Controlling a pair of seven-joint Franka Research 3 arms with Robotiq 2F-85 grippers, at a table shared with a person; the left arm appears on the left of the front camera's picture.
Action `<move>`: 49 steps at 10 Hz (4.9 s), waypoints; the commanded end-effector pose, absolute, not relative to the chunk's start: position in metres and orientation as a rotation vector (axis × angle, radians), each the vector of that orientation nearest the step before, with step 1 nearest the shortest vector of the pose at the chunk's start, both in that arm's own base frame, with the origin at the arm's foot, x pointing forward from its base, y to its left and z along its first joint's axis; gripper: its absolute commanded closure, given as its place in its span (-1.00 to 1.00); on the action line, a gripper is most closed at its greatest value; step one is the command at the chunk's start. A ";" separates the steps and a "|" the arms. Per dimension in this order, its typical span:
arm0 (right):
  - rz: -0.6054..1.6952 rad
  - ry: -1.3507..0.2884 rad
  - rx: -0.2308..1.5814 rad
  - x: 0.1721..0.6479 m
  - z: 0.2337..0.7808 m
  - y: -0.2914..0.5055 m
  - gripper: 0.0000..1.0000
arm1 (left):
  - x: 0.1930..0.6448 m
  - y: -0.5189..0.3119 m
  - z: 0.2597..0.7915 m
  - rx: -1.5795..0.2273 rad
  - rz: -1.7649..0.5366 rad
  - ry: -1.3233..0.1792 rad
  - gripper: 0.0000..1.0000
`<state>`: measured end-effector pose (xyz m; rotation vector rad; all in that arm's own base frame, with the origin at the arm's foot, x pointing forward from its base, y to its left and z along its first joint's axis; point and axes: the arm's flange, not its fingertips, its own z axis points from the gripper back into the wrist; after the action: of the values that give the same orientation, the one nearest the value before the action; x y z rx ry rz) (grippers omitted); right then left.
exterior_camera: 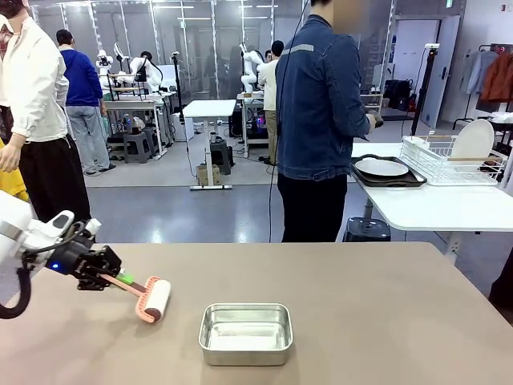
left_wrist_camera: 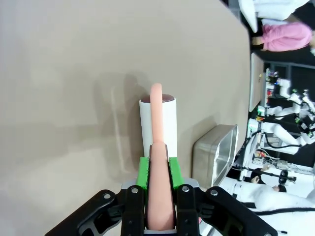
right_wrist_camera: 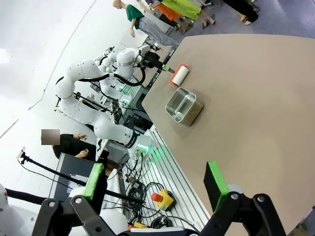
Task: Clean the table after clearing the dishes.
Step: When the right (or left) Handle tray is removed, use the right hand (or left hand) to clean the right (or left) side of the table with the Lint Roller, then place the Lint Roller back on top of the Airtight Container.
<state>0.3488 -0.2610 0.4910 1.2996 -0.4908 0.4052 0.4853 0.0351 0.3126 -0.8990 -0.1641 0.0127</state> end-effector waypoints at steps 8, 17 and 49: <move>0.428 -0.496 1.296 0.346 0.492 -0.261 -1.00 | 0.428 0.198 0.364 -0.589 0.037 -0.181 0.59; 0.428 -0.496 1.296 0.346 0.492 -0.261 -1.00 | 0.370 0.173 0.504 -0.552 -0.011 -0.490 0.59; 0.428 -0.496 1.296 0.346 0.492 -0.261 -1.00 | 0.454 -0.366 0.451 -0.214 -1.519 0.037 0.59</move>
<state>0.3489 -0.2609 0.4908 1.3004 -0.4902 0.4055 0.4454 -0.3642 0.4472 -0.2511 0.0165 -1.5088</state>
